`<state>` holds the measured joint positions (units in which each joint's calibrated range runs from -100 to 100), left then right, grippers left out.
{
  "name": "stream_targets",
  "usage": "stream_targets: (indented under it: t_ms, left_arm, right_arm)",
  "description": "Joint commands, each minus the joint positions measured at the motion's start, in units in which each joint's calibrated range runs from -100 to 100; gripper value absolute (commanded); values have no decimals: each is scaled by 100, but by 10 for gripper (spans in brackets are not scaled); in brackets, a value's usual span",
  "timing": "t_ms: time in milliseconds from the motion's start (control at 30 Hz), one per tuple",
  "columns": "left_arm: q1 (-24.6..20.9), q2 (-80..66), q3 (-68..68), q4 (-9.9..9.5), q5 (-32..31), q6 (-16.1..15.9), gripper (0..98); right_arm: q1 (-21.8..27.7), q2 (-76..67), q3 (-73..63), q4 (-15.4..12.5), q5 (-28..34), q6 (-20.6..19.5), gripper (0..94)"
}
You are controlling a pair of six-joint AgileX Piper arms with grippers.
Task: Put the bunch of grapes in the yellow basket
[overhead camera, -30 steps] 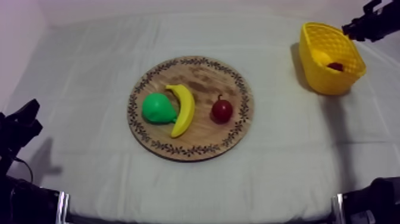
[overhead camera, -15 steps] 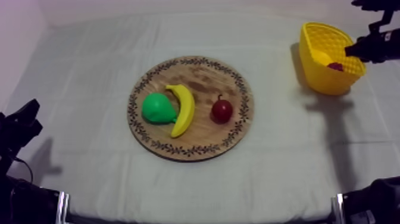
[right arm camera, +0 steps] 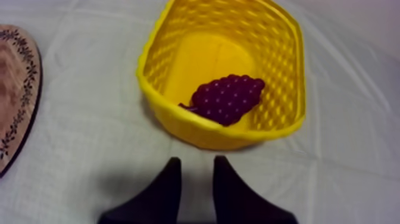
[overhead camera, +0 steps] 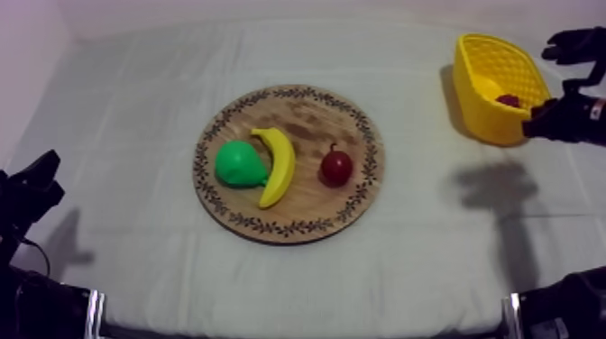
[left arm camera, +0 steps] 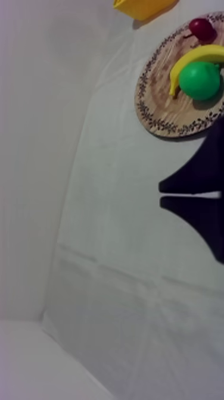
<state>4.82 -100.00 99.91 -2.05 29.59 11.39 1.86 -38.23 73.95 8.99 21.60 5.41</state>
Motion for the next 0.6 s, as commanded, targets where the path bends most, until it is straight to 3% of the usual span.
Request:
stream_targets:
  t_ms: [0, 167, 433, 567]
  left_arm:
    - [0, 0, -2, -2, -1, 1, 1]
    - [0, 0, -2, -2, -1, 1, 1]
    - [0, 0, -2, -2, -1, 1, 1]
    - [0, 0, -2, -2, -1, 1, 1]
  right_arm:
    - [-12, -388, 375, -54, -120, 49, 122]
    - [-32, -1182, 1150, -295, -579, 249, 53]
    - [-110, -2548, 2285, -1624, -1155, 1332, 7]
    - [-81, -3102, 2506, -1802, -1040, 1505, 4]
